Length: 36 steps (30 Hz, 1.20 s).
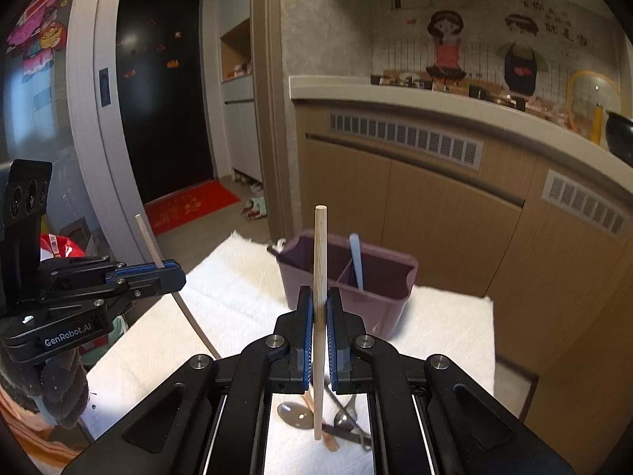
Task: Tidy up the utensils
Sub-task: 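Lift both chopsticks upright and carry them toward the purple caddy with both grippers, then lower the chopsticks into the caddy and open the left gripper while the right gripper keeps holding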
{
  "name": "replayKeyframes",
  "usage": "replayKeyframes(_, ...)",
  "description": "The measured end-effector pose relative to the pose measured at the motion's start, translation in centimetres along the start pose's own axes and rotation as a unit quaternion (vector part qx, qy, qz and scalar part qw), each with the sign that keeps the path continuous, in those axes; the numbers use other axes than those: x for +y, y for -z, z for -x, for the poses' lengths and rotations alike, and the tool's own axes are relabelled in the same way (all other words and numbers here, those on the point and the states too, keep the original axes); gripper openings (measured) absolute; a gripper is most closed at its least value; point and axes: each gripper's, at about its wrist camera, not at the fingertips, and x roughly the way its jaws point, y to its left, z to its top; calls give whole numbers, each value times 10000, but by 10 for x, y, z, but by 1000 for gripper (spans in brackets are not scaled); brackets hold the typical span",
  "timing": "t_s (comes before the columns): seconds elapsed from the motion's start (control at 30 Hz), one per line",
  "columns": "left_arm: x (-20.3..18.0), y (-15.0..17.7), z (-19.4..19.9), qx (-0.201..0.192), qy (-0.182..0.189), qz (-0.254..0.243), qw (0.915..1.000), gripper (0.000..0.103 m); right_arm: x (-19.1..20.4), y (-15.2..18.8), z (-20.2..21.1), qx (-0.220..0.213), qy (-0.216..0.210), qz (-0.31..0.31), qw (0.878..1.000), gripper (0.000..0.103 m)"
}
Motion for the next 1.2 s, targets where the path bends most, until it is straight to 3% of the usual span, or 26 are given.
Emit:
replayKeyframes(0.33, -5, -115, 3, -910, -178, -309, 9952, 3, -20, -99, 34, -1032, 461, 204, 9934, 7)
replayKeyframes(0.5, 0, -146, -25, -982, -208, -302, 9945, 3, -42, -134, 11, -1104, 686, 62, 9915, 7)
replayKeyframes(0.63, 7, -149, -60, -790, -258, -270, 9962, 3, -58, -137, -24, -950, 661, -121, 9932, 7)
replayKeyframes(0.93, 32, -129, -143, -185, -357, -122, 9991, 3, -78, -108, -113, -285, 653, -238, 9972, 7)
replayKeyframes(1.2, 54, -85, -159, 482, -189, 206, 9984, 3, -95, -66, -182, 630, 278, -629, 9956, 7)
